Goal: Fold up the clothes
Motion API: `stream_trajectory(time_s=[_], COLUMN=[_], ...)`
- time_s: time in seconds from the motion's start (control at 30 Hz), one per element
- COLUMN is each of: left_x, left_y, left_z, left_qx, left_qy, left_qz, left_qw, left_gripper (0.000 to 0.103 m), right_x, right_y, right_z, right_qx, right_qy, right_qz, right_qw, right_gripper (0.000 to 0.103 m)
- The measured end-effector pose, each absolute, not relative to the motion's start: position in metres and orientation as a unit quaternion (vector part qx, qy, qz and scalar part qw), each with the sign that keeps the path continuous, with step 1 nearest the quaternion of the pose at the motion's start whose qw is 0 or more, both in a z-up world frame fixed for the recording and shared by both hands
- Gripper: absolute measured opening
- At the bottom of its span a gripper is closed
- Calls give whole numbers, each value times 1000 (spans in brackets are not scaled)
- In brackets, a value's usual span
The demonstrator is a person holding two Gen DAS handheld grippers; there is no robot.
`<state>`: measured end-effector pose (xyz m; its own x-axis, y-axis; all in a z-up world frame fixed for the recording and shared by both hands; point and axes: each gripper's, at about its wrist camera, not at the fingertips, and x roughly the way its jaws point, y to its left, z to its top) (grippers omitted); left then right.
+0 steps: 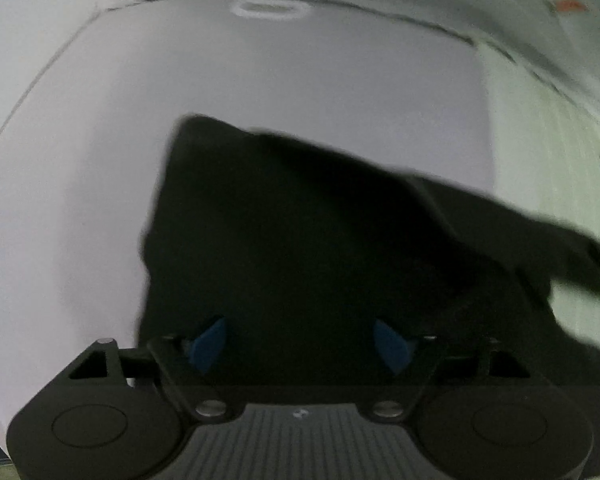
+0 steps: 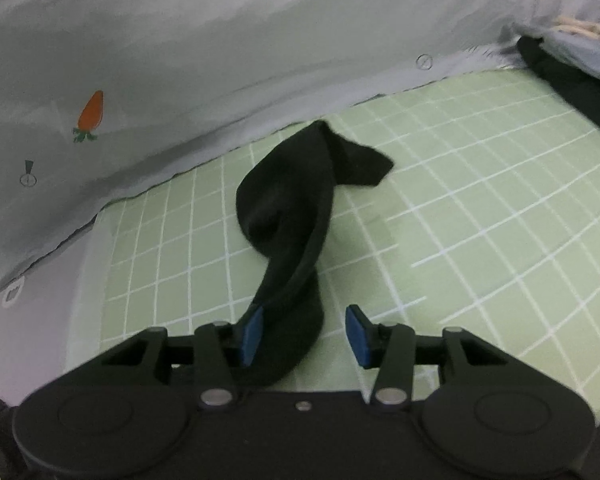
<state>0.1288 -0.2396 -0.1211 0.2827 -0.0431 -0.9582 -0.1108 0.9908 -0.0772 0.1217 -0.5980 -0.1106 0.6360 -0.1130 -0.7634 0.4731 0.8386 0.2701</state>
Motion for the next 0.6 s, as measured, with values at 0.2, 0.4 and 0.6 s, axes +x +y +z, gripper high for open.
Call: stream_trajectory(time_s=[0.2, 0.4, 0.6], left_x=[110, 102, 102], left_y=[-251, -243, -241], left_z=[-133, -142, -145], left_qx=[-43, -53, -53], left_qy=[619, 625, 623], left_qz=[25, 36, 33], left_qw=[784, 778, 779], left_gripper=[87, 101, 103], right_x=[136, 143, 152], right_y=[-601, -610, -609], right_z=[-123, -122, -111], right_qx=[245, 253, 209], right_qy=[411, 403, 402], right_qz=[-157, -161, -132], right_qw=[864, 865, 882], right_gripper=[50, 41, 11])
